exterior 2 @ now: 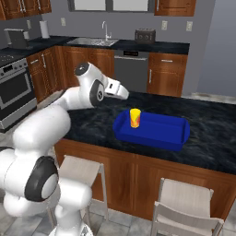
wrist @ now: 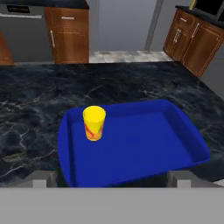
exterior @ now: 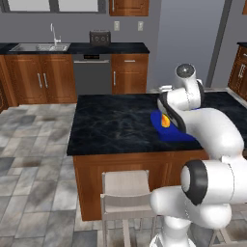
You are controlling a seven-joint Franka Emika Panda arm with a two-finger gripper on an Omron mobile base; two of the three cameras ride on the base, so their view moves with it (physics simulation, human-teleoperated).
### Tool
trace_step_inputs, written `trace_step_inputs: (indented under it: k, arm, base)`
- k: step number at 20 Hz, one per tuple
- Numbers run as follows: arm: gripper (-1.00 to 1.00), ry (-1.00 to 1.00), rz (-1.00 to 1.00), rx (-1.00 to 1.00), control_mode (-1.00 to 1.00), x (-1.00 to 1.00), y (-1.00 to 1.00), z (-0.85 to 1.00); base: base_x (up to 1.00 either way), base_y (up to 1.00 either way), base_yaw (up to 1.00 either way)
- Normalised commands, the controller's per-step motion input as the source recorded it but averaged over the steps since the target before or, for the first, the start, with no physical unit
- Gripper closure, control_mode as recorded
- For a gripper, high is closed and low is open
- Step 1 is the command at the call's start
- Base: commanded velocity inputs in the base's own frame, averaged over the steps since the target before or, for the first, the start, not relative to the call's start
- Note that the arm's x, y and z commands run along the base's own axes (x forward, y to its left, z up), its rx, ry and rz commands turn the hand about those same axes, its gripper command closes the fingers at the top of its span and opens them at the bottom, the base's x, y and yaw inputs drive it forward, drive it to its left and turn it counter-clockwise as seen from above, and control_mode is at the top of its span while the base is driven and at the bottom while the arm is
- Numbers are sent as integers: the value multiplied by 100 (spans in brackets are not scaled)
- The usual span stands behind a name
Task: There is a tray on the dining counter. Grab the cup, mug, and pitcher and place them on the tray. The pitcher may be placed next to the tray if it cannot fit the tray.
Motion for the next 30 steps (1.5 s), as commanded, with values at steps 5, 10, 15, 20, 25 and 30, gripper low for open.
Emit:
trace_step_inputs:
  k: [5, 10, 15, 20, 25, 30]
  arm:
    - [-100, 7, -2, 0, -100, -86, 27, 27]
    - [-100, 24, 0, 1, -100, -69, 26, 12]
    - [-100, 29, 0, 6, -100, -62, 13, 14]
    - [-100, 34, 0, 3, -100, -43, 6, 9]
    - [-100, 28, -7, 0, -100, -38, 0, 0]
    - [-100, 31, -7, 0, -100, -24, 0, 0]
  base:
    - [0, 0, 0]
    - [0, 0, 0]
    - [0, 0, 0]
    - [0, 0, 0]
    - [0, 0, 0]
    - [0, 0, 0]
